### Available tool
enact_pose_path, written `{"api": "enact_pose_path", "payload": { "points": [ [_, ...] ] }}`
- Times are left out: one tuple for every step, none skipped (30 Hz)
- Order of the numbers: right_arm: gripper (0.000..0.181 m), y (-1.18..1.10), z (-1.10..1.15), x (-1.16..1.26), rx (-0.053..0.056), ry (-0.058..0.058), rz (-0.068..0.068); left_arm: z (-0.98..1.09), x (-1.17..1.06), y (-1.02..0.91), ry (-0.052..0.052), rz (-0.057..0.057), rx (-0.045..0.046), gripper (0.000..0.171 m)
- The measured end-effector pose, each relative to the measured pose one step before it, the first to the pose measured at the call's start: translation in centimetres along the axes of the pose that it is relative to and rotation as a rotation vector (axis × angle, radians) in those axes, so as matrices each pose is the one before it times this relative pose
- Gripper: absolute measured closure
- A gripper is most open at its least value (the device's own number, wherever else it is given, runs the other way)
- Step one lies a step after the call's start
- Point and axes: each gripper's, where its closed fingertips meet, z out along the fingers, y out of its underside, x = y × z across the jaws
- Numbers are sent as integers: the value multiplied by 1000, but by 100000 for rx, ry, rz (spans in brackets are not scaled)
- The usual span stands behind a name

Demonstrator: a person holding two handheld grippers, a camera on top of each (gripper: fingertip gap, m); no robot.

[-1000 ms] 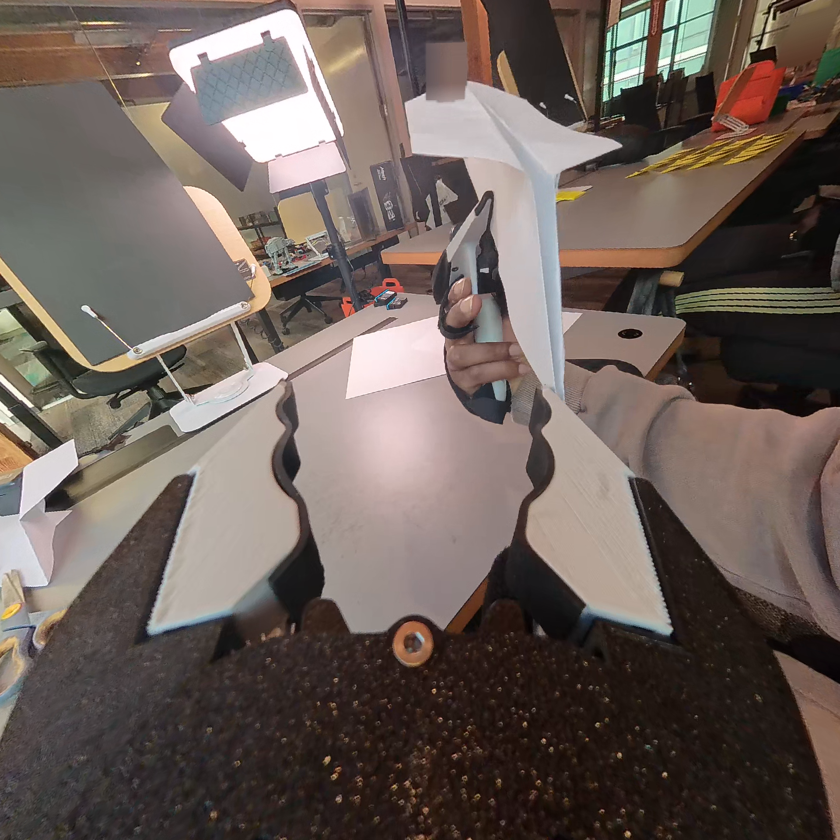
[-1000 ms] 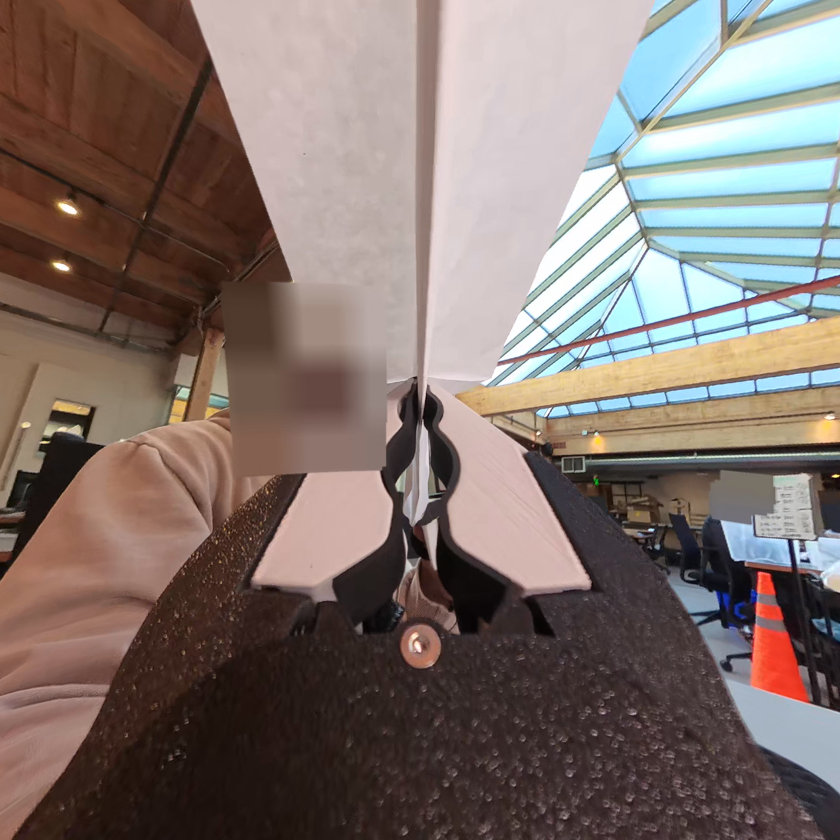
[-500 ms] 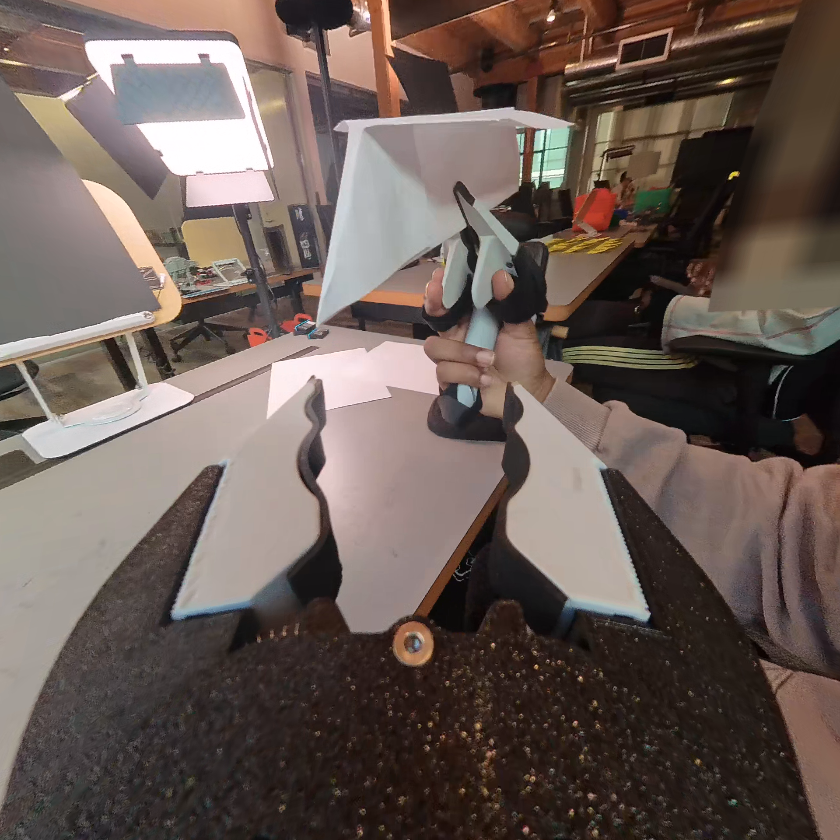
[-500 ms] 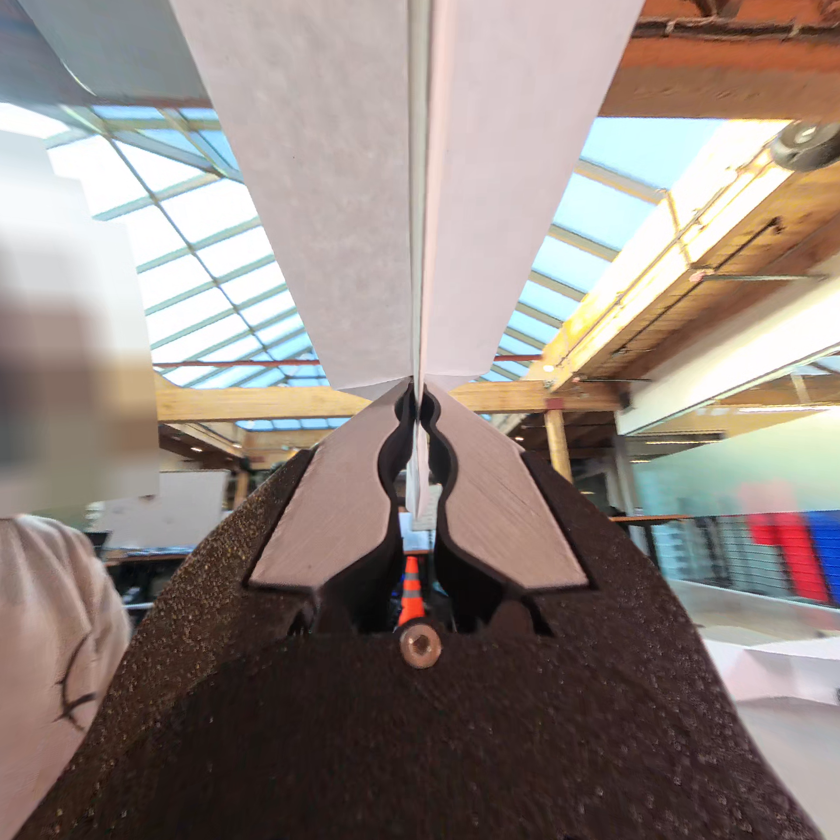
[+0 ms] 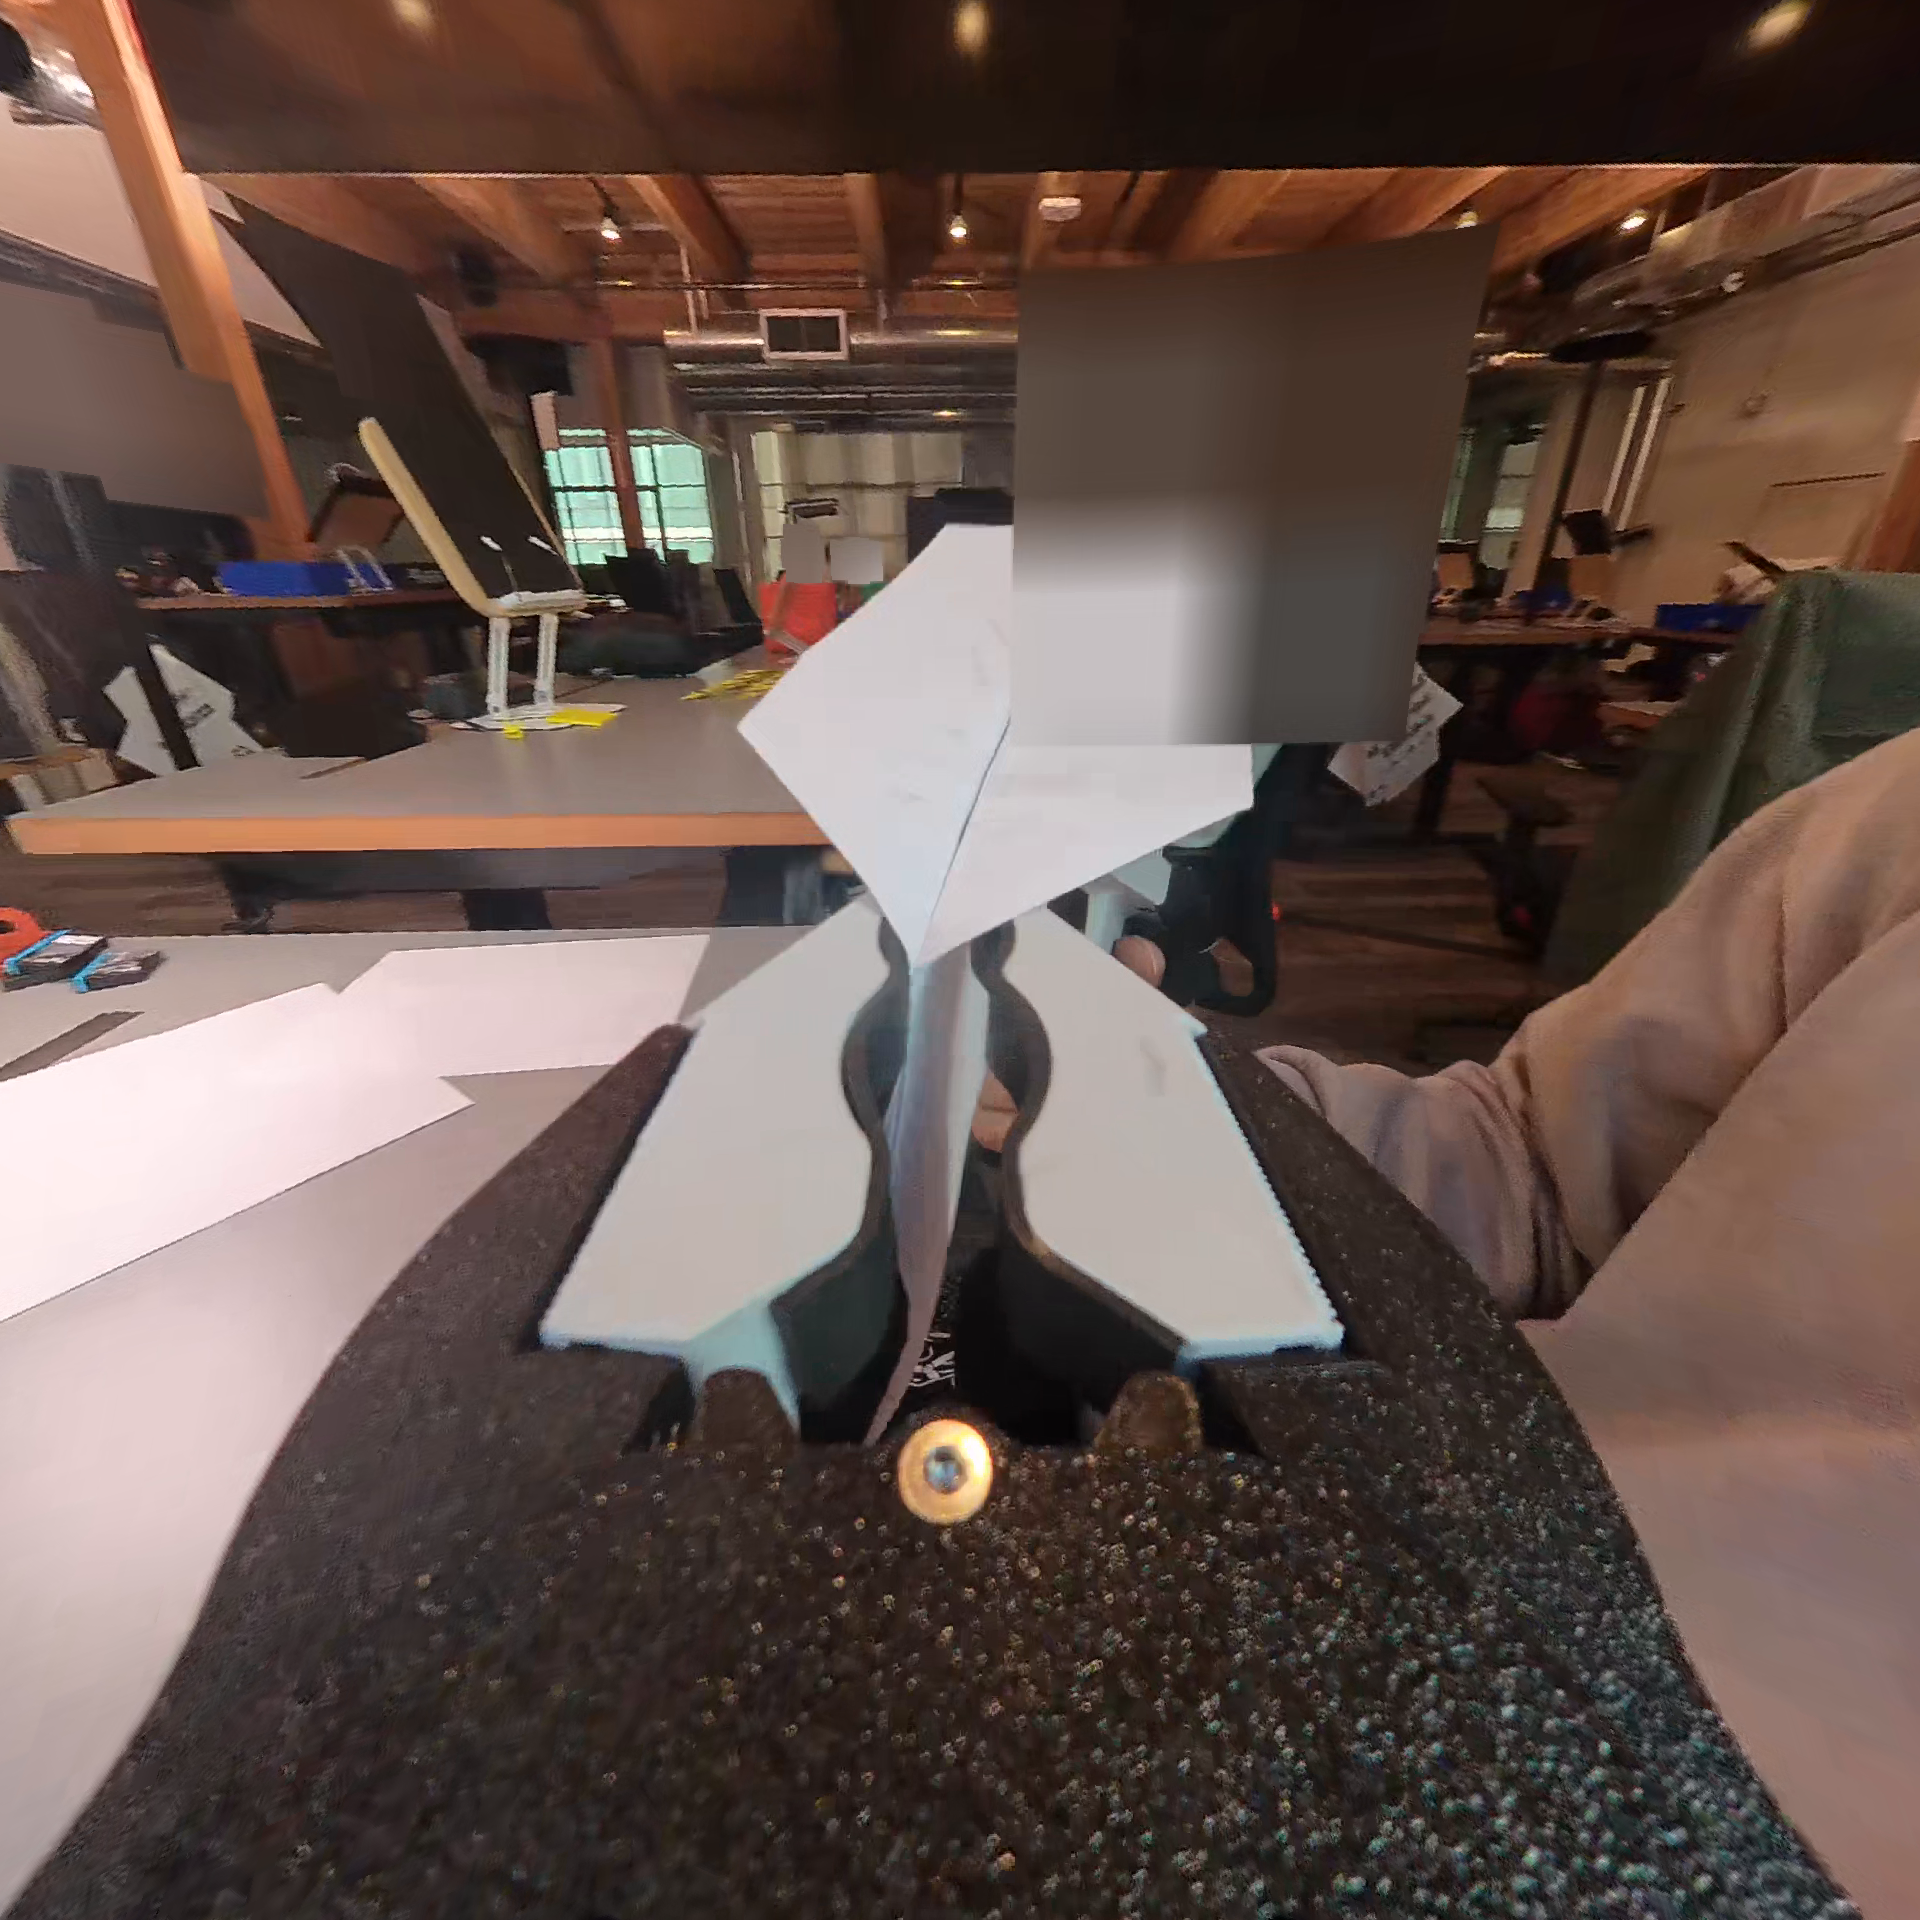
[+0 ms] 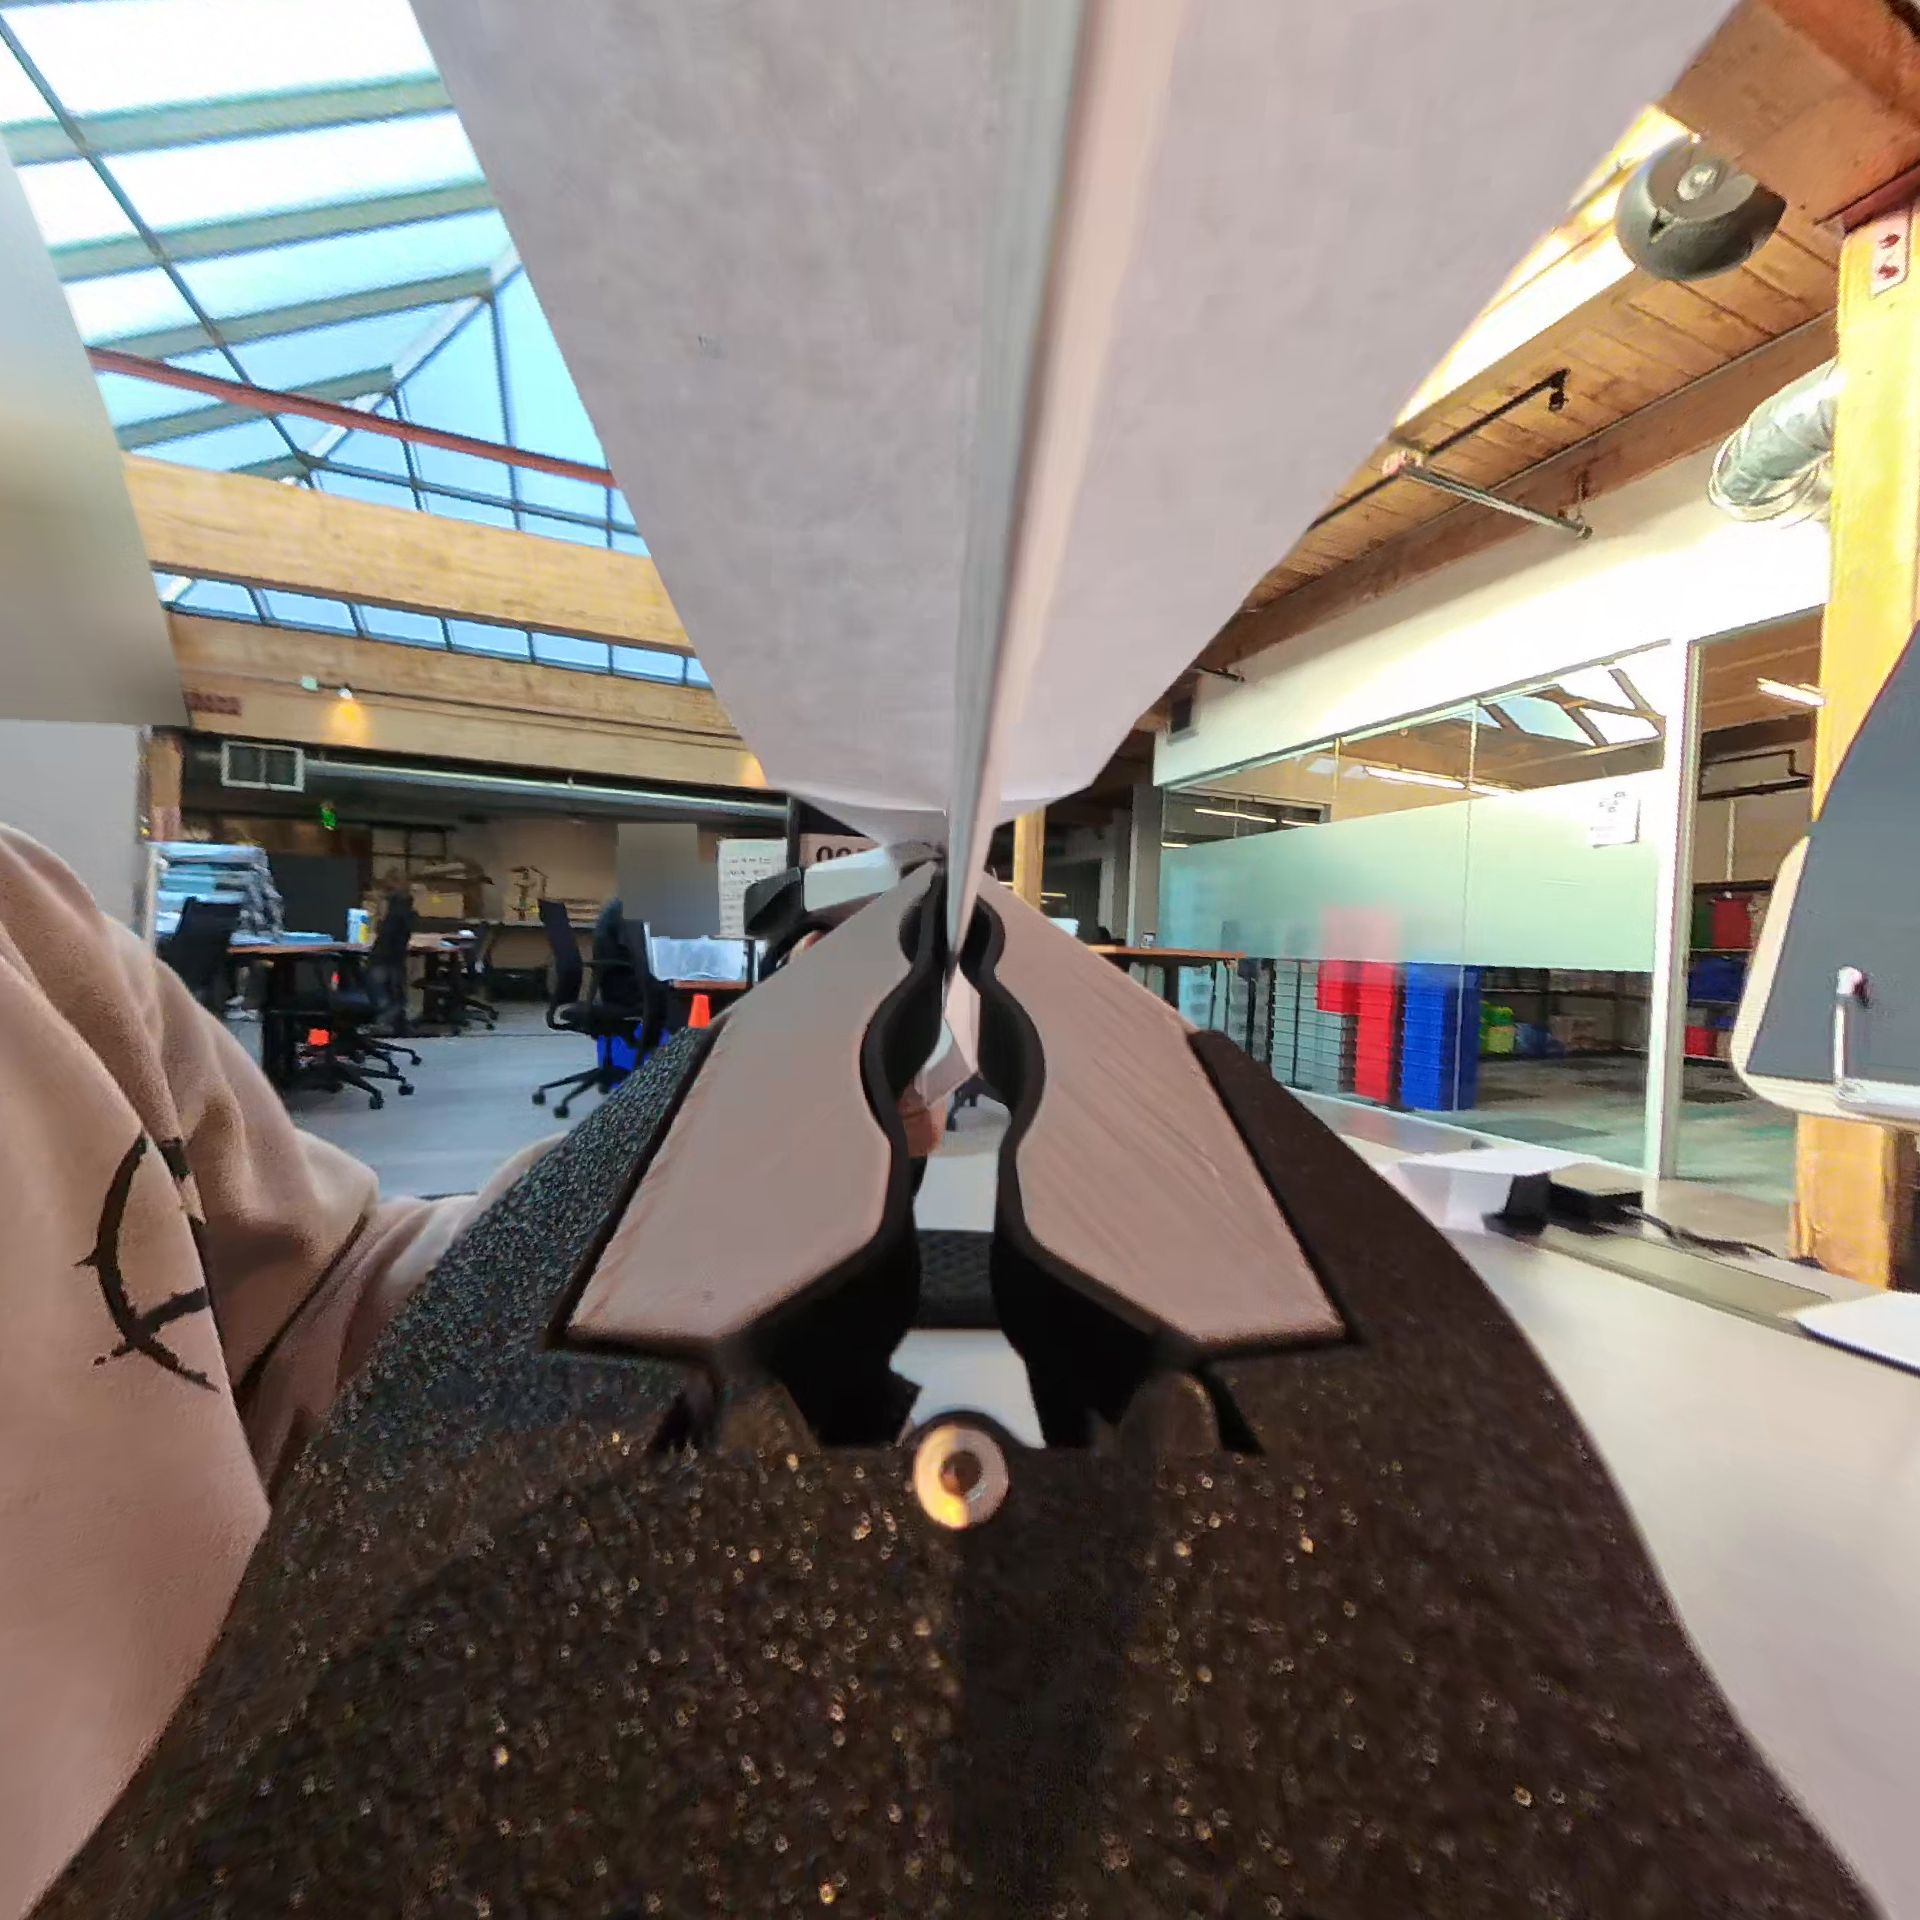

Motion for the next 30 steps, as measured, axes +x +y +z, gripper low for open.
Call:
{"api": "enact_pose_path", "payload": {
  "points": [
    [181, 161, -566, 55, -1768, 1296, -526, 311, 367, 205, 4329, -2941, -267, 171],
    [181, 16, -596, -58, -1023, 190, -428, 341, 387, 294, 4833, -3732, -490, 171],
    [181, -15, -581, -40, -887, 162, -147, 409, 215, 389, 3799, -4093, -733, 171],
    [181, -23, -563, 21, -765, 571, -457, 410, 215, 373, 4136, -5301, -574, 171],
    [181, 31, -518, -76, -965, 6, -777, 377, 205, 336, 4889, -7353, -732, 171],
    [181, -10, -425, -140, -686, -176, -416, 333, 16, 266, 4156, -6875, -413, 171],
    [181, -35, -355, -49, -444, 609, -224, 285, -94, 213, 3452, -5099, 7, 171],
    [181, -39, -311, 17, -203, 946, -289, 269, -125, 170, 3001, -3939, 113, 171],
    [181, -59, -271, 75, 174, 1283, -99, 233, -157, 119, 2121, -2795, 141, 171],
    [181, -51, -225, 144, 539, 1567, 115, 230, -165, 69, 1412, -1832, 98, 171],
    [181, 20, -173, 128, 180, 1216, 188, 214, -199, 59, 732, -1336, -128, 171],
    [179, 130, -105, 127, -413, 1012, 16, 205, -298, 80, -233, -863, -393, 171],
    [176, 188, -21, 169, -603, 1188, -49, 175, -348, 81, -787, -373, -573, 171],
    [174, 226, 50, 177, -785, 1013, 356, 143, -239, 79, -316, -333, -634, 171],
    [172, 214, 114, 44, -600, 28, 844, 88, -134, 51, 342, -649, -399, 171],
    [173, 139, 151, -83, -82, -760, 965, 45, -87, 27, 519, -1034, -96, 171],
    [177, 156, 176, 5, -107, -184, 1040, -33, -83, -20, 312, -1508, 267, 171],
    [181, 128, 145, 183, -168, 883, 357, -114, -151, -33, -321, -1413, 478, 171],
    [181, 109, 123, 188, -458, 610, 132, -177, -194, -21, -1080, -610, 482, 171],
    [181, 11, 105, 112, 92, -37, 615, -273, -232, -55, -2018, 180, 790, 167],
    [181, -187, 32, 161, 1232, 71, 1273, -379, -349, -121, -3153, 565, 1348, 156],
    [181, -307, -35, 332, 1873, 1175, 1325, -532, -463, -202, -4180, 921, 1899, 145],
    [181, -269, -53, 496, 1445, 2329, 1006, -636, -492, -256, -4627, 1617, 2333, 141],
    [181, -153, -28, 522, 738, 2595, 450, -676, -529, -227, -5355, 2676, 2053, 137],
    [181, -53, -6, 488, 125, 2542, 370, -641, -589, -48, -6607, 4376, 784, 134],
    [181, 35, 19, 597, -408, 3512, 672, -597, -636, 52, -8036, 6260, 121, 128],
    [181, 15, 14, 609, 86, 3784, 586, -569, -628, 43, -9159, 8337, 112, 124],
    [181, -36, 18, 459, 640, 3009, 751, -532, -593, 41, -9775, 10093, 85, 123],
    [181, -29, 41, 396, 780, 2754, 1319, -485, -504, 5, -9875, 10788, 173, 122],
    [181, 36, 77, 418, 524, 2962, 1460, -363, -175, 25, -7834, 10464, -53, 121]
  ]
}}
